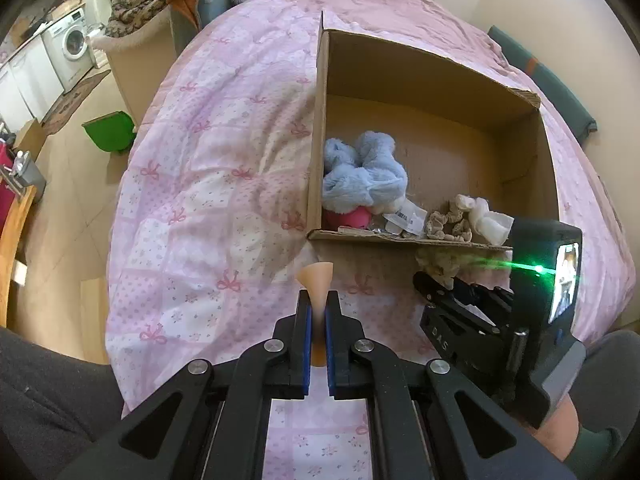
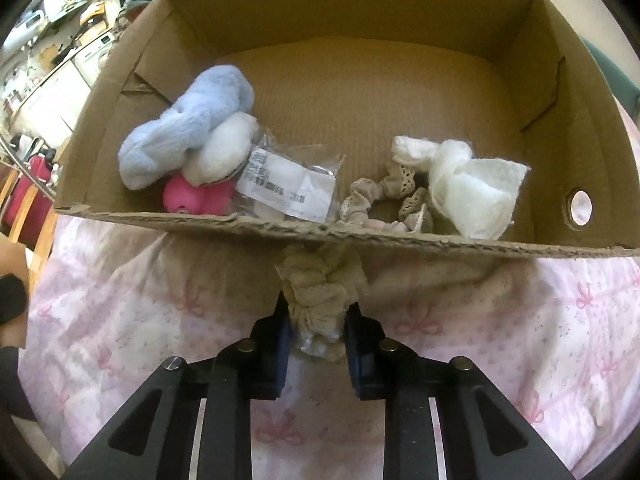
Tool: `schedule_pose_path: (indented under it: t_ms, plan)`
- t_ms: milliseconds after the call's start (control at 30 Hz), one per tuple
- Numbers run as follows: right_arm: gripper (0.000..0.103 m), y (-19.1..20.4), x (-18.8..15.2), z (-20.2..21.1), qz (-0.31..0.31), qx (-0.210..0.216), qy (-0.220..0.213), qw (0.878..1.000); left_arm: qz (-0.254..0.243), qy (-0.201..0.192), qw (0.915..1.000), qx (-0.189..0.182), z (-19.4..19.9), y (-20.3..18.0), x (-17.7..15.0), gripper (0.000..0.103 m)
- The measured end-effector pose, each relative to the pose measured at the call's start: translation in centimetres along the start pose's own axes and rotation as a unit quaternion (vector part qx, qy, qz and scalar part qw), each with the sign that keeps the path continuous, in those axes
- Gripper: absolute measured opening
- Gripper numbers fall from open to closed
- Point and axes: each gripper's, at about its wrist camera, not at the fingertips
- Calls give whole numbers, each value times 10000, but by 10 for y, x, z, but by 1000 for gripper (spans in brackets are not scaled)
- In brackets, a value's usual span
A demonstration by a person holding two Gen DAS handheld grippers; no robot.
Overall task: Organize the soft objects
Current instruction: 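Grasp the small tan item with the left tool while the right tool grasps the cream scrunchie, then carry the tan item and cream scrunchie into the box and open both tools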
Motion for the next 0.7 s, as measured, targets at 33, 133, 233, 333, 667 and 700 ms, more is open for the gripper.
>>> schedule_pose_path:
  t_ms: [33,133,233,333,667,700]
  plan:
    - [23,1,0,2,22,-1,-11,10000,-1,0,10000,11,0,0,0,5]
    - [21,1,-1,8,48,40,10,10000,23,28,10000,26,-2,1,0,5]
    - [21,-3,-5,18,59,89,13,9999,61,40,10000,15,-2,3,0,5]
    - [20,-7,-6,30,-6,133,34,9999,37,23,10000,7,-2,3,0,5]
    - [20,-23,-5,75,-322,394,121,9986,-179,-12,9998,50,-1,-6,-2,5]
    - [20,-27,-5,81,-361,454,108,9983,-188,-22,9998,60,0,-7,-2,5]
Point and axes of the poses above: each gripper's, at about its wrist camera, not at the fingertips, and z roughly against the way its jaws point, y to its left, x to its top, and after that the axes turned 10 degrees about -z, right-handed
